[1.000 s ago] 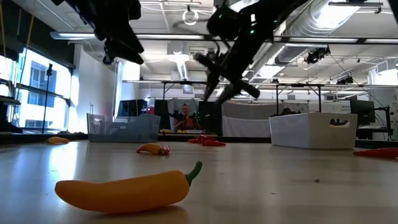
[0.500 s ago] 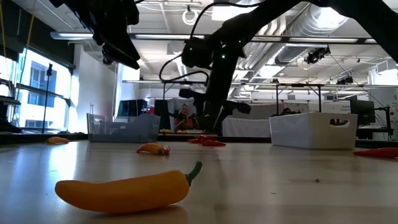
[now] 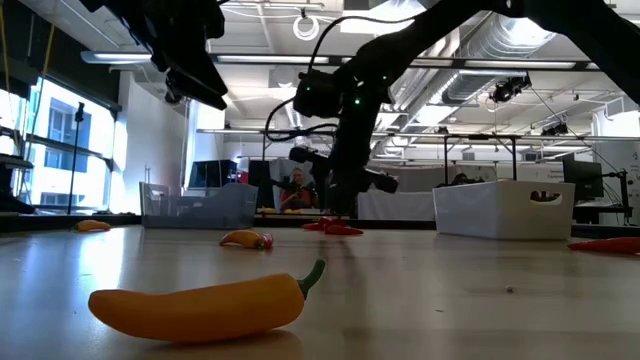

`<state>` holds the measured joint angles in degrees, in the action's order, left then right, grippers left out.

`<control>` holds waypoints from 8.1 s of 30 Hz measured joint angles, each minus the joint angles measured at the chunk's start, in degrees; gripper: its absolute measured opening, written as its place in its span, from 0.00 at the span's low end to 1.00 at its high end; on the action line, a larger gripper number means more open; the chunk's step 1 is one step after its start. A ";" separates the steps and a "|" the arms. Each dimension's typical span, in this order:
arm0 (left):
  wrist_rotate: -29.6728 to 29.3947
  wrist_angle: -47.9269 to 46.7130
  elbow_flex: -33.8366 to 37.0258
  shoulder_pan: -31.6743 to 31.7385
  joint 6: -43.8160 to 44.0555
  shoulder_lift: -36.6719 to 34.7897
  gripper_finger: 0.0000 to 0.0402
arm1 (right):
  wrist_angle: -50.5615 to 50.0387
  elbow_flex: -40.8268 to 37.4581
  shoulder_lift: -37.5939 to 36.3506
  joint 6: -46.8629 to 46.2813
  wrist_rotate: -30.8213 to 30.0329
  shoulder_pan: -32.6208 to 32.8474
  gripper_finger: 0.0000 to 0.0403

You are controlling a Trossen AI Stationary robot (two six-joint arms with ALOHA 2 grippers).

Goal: Sort produce into baskets
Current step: Put the red chili pepper into the blue bin

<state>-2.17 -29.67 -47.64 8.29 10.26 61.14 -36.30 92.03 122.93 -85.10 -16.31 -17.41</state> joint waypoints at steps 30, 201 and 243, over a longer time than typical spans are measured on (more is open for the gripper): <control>0.02 -0.04 -0.02 -0.02 -2.47 0.00 0.50 | -20.63 0.02 0.29 8.09 5.12 3.61 0.34; 12.11 2.57 -35.62 21.80 8.33 48.07 0.50 | 7.58 -27.98 -55.85 31.47 8.95 4.42 0.63; 33.63 7.99 -46.39 36.07 -2.96 64.90 0.00 | 38.17 -28.02 -39.60 15.22 -5.25 6.26 0.59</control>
<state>31.45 -21.68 -94.02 44.37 7.30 126.04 1.87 64.01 83.32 -69.88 -21.56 -11.15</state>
